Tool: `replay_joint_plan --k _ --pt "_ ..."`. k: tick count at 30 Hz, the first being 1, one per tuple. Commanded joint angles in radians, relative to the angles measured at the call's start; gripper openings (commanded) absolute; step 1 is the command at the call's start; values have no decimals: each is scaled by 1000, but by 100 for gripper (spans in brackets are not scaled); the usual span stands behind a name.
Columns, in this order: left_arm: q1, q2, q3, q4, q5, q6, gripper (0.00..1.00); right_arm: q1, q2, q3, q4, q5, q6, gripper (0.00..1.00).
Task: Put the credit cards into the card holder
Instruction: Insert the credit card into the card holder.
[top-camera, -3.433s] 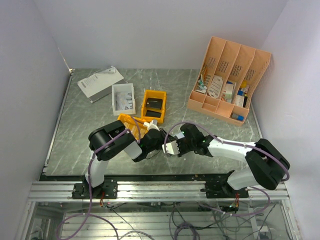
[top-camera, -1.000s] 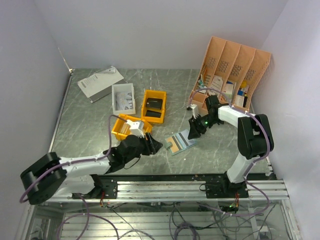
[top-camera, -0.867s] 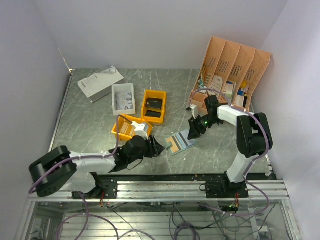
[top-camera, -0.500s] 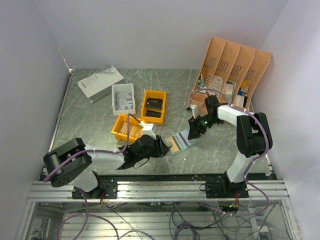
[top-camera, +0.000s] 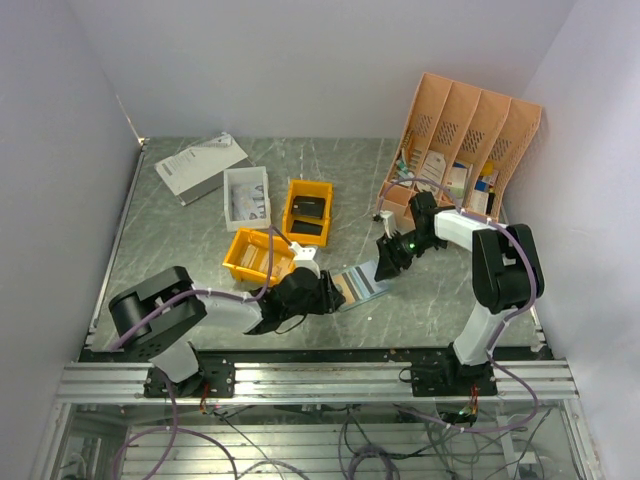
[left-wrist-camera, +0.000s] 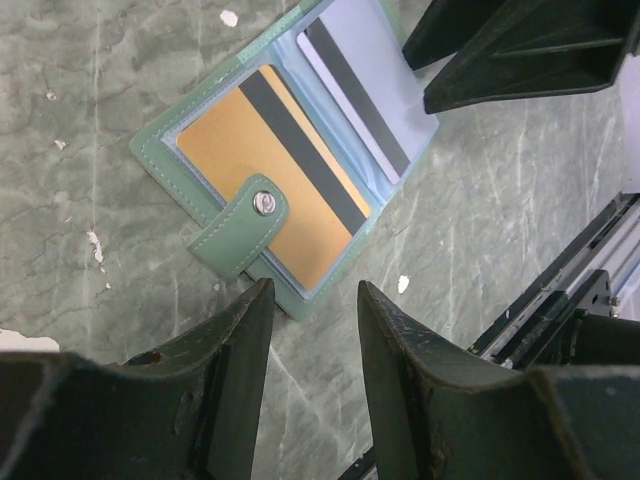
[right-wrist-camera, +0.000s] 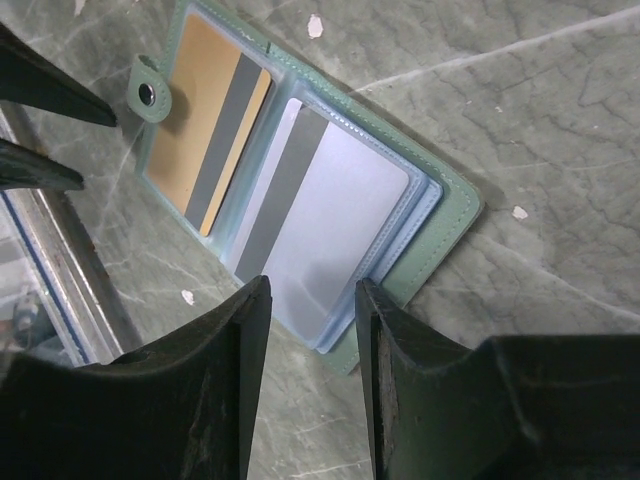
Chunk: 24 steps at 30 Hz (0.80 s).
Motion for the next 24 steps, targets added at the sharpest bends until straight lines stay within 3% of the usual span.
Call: replay_joint_plan --k 1,16,24 --pt "-5 40 30 7 5 6 50 -8 27 22 -39 -56 -24 39" --pt "-5 97 66 -82 -13 1 50 -15 41 42 -97 -172 -66 37" --pt "-5 95 71 -91 -12 4 50 -46 20 9 4 -79 47 39"
